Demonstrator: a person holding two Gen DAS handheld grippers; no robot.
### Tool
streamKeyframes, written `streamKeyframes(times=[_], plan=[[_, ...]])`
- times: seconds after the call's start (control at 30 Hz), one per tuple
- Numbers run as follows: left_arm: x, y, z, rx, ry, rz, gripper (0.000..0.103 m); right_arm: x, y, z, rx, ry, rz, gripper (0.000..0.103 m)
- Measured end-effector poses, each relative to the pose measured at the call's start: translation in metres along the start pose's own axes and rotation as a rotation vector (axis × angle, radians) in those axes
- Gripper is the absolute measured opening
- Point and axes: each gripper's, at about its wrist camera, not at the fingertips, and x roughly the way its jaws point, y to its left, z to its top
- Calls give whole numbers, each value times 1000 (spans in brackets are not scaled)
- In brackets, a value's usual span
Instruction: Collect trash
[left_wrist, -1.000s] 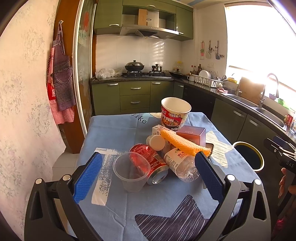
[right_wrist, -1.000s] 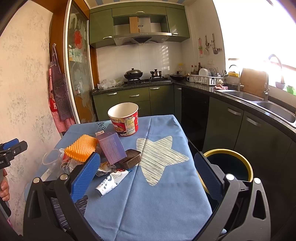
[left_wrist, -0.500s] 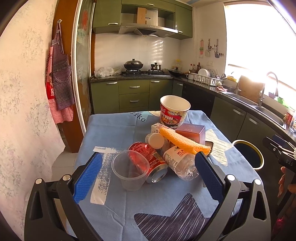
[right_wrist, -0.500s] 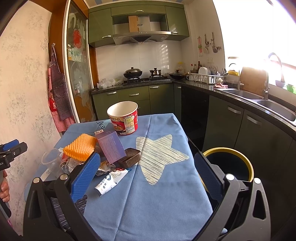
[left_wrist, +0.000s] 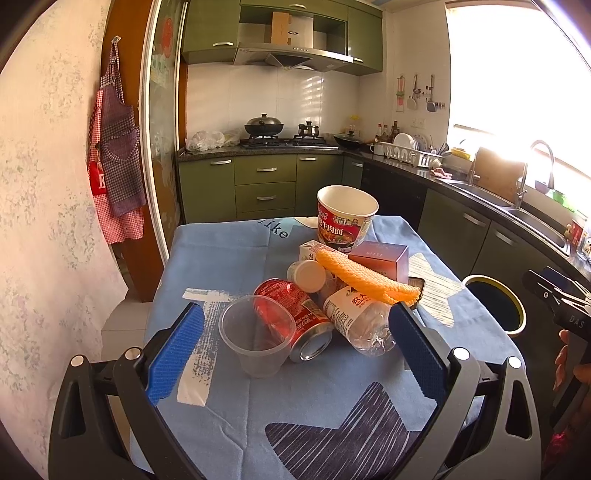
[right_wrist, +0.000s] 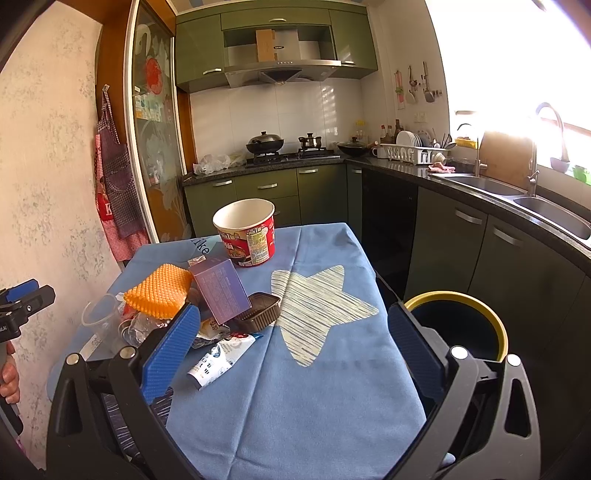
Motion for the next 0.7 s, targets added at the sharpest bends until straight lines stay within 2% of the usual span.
streamKeyframes(times=[0.7], plan=[[1,1,1,3,9,-3,99,0,-1,0,1,1,2,97]])
